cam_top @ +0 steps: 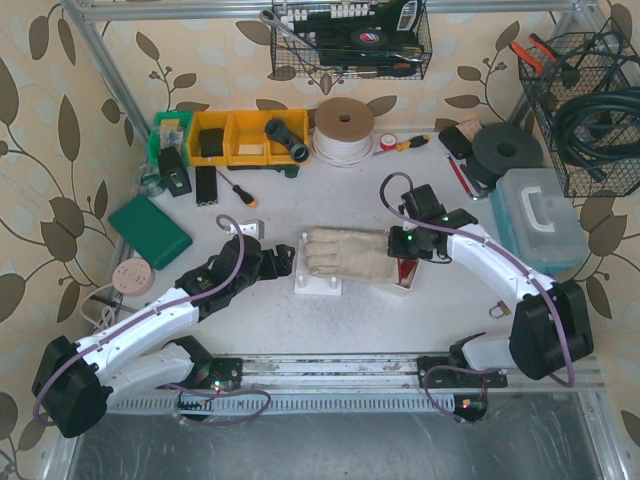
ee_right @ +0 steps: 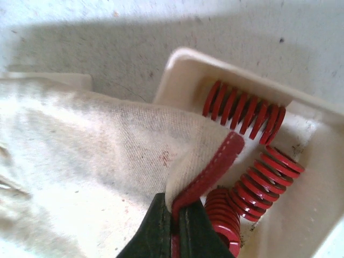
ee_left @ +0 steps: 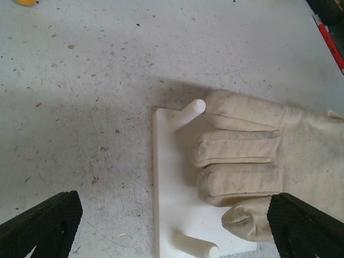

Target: Install the large spring

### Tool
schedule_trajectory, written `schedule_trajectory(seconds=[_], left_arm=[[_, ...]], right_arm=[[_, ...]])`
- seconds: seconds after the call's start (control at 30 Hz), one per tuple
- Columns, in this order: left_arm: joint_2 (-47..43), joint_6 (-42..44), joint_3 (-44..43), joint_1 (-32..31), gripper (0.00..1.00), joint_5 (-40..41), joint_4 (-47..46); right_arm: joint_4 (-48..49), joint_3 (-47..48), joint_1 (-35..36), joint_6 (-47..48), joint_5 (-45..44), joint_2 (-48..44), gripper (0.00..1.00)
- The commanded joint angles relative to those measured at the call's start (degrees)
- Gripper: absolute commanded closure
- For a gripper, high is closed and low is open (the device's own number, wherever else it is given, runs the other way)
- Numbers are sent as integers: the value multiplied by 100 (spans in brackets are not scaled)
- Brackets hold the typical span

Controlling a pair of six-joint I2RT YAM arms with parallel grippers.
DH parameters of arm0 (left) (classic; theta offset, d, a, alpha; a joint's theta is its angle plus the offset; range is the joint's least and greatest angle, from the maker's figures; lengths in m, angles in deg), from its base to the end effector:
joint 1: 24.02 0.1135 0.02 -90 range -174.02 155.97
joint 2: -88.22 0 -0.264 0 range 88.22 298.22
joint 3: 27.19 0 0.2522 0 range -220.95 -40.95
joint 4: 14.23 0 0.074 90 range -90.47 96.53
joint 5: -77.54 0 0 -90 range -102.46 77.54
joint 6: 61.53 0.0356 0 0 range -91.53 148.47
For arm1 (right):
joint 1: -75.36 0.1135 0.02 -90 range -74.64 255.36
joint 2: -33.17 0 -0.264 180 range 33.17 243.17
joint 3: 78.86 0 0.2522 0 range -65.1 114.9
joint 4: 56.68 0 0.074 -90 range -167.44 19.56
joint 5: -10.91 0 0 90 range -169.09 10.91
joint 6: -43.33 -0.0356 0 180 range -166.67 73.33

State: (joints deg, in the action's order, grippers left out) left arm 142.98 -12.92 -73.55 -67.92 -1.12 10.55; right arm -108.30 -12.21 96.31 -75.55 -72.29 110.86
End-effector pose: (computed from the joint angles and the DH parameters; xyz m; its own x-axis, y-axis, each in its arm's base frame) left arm 0.1550 -0.1394 0.2327 -0.6670 -0.2579 -0.6991 0.1604 0.8665 -0.4726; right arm 0.2427 0.0974 0.2260 -0.9224 0.1604 -0.3514 0.0453 0.9484 0.3139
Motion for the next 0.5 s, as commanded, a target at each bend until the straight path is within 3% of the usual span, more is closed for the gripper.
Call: schedule_trajectory(seconds=[0.0,0.2,0.47], left_arm=[[39,96,-132,-28,3,-208,-256],[-268,153,25,-22,3,-98,-331],[-508,159,237,-22,5,-26,-524]], right_arm=[[-549,685,58,84,-161,-308,100],[-882,1694,76,264,-196,-254,100],[-992,3469,76,818,-73,732,100]])
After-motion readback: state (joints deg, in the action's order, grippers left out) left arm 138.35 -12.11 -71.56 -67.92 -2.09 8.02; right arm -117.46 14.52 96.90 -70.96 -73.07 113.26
